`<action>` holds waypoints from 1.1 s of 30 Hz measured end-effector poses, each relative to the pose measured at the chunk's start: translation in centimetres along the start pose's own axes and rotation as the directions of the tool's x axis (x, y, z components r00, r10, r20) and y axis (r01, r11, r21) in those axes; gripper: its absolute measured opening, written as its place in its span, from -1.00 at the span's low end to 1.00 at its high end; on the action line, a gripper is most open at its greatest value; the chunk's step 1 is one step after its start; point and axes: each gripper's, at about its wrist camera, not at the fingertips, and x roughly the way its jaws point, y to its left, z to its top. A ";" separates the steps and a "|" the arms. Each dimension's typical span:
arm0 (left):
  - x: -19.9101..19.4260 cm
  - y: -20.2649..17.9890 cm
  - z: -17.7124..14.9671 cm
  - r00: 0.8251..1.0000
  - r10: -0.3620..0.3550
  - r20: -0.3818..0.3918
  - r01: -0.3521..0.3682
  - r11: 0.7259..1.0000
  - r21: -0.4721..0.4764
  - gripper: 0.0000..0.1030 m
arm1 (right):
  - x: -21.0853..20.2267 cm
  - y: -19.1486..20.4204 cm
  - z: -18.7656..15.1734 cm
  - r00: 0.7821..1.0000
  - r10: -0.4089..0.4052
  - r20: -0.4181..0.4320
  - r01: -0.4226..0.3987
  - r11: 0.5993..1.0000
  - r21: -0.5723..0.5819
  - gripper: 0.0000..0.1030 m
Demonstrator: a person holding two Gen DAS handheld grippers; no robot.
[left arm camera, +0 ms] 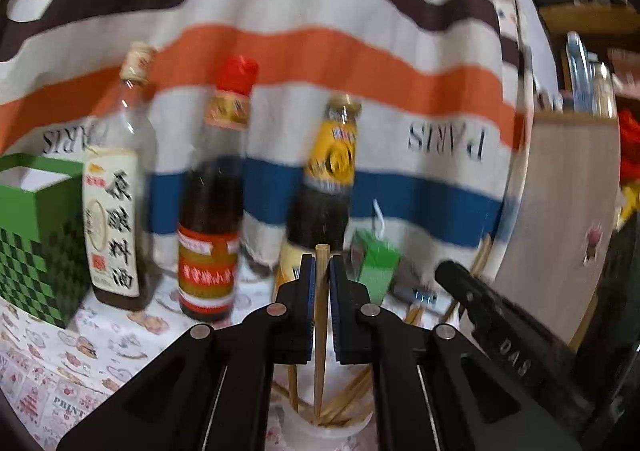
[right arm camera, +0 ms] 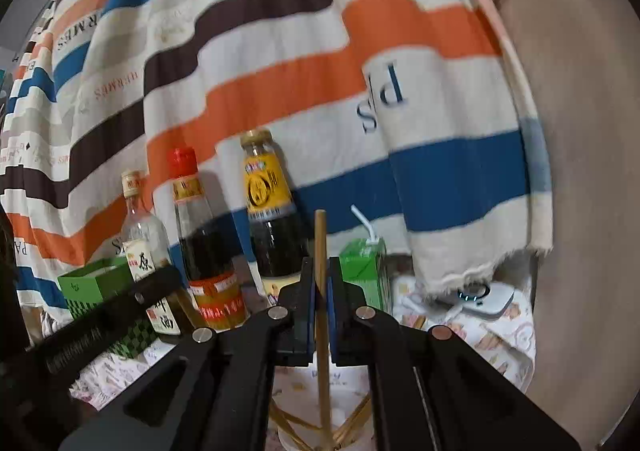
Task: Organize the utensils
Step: 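Lower the chopsticks into the cup and open both tools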
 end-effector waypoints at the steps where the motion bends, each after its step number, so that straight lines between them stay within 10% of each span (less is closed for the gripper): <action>1: 0.3 -0.1 -0.3 1.000 -0.018 -0.016 0.018 1.000 0.014 -0.88 | 0.5 -0.1 -0.1 1.000 0.004 -0.024 -0.004 1.000 0.001 -0.89; 28: 2.8 1.5 -2.4 0.996 0.044 -0.080 -0.036 0.995 0.097 -0.84 | 6.5 -3.5 -2.8 0.944 -0.047 -0.327 0.066 0.997 0.048 -0.89; 33: 1.3 1.9 -1.6 0.998 0.050 -0.031 -0.047 0.994 0.099 -0.28 | 6.4 -3.7 -2.5 0.940 -0.040 -0.340 0.061 0.997 0.053 -0.88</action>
